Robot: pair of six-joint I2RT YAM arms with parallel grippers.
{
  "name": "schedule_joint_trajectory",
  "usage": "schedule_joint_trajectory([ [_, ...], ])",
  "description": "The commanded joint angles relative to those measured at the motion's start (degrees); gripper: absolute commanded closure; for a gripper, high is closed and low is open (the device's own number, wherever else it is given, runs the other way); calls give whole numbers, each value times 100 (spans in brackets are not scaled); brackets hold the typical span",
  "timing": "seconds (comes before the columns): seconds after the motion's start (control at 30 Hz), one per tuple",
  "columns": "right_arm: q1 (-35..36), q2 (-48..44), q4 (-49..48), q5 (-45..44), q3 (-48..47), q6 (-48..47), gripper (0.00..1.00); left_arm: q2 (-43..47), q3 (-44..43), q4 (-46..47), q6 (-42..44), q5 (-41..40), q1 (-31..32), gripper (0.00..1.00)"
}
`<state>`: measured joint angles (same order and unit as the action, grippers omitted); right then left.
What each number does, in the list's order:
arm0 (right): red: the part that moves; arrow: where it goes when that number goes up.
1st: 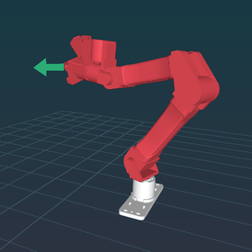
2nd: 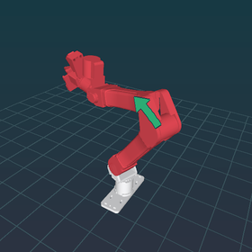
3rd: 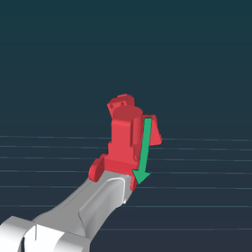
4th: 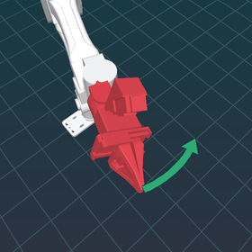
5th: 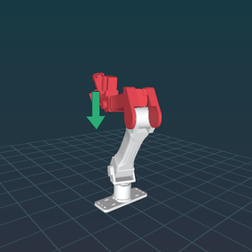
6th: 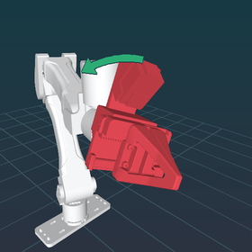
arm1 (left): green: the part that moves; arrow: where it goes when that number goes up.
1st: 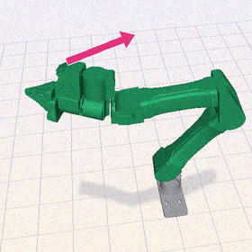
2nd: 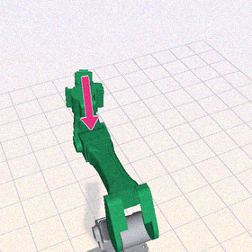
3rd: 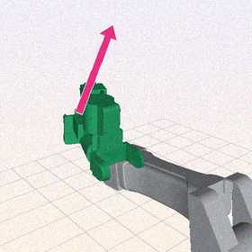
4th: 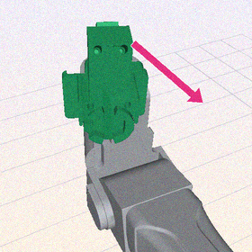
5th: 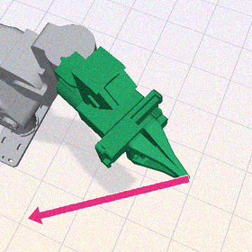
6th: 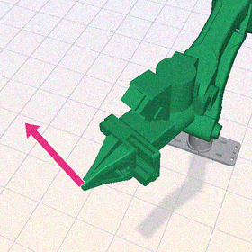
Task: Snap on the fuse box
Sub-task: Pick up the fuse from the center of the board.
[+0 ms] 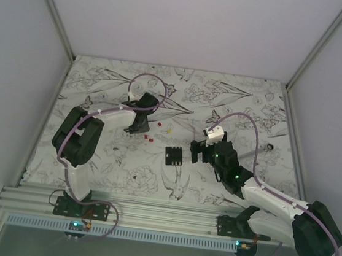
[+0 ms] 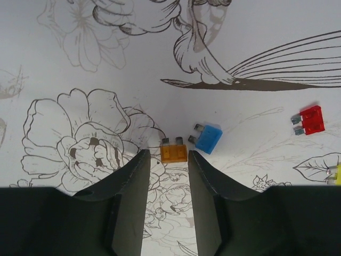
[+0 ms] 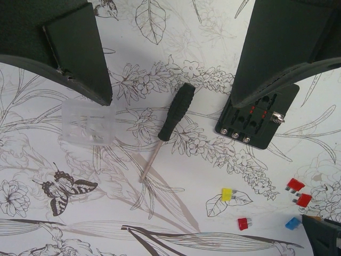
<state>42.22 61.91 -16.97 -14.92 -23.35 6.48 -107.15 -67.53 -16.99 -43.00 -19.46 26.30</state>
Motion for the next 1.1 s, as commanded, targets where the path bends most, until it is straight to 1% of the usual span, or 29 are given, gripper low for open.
schedule_joint_trajectory([
  [0.0,-18,-35,-109,-75,-55,71,0,-113,-36,-720,-440,-53,25,62],
  [0.27,-14,-58,-86,-68,-55,59,0,-328,-260,-731,-456,-113,-6,62],
  [0.47,-20,-61,-81,-50,-55,59,0,-481,-435,-735,-184,52,-57,63],
  [0.73,-15,-44,-98,-27,-55,68,0,-430,-397,-778,-112,316,-108,65],
  [0.93,-20,-43,-98,19,-57,75,0,-400,-366,-837,-218,317,-109,74],
  [1.07,-15,-47,-105,54,-58,87,0,-324,-366,-841,-355,404,-108,76],
])
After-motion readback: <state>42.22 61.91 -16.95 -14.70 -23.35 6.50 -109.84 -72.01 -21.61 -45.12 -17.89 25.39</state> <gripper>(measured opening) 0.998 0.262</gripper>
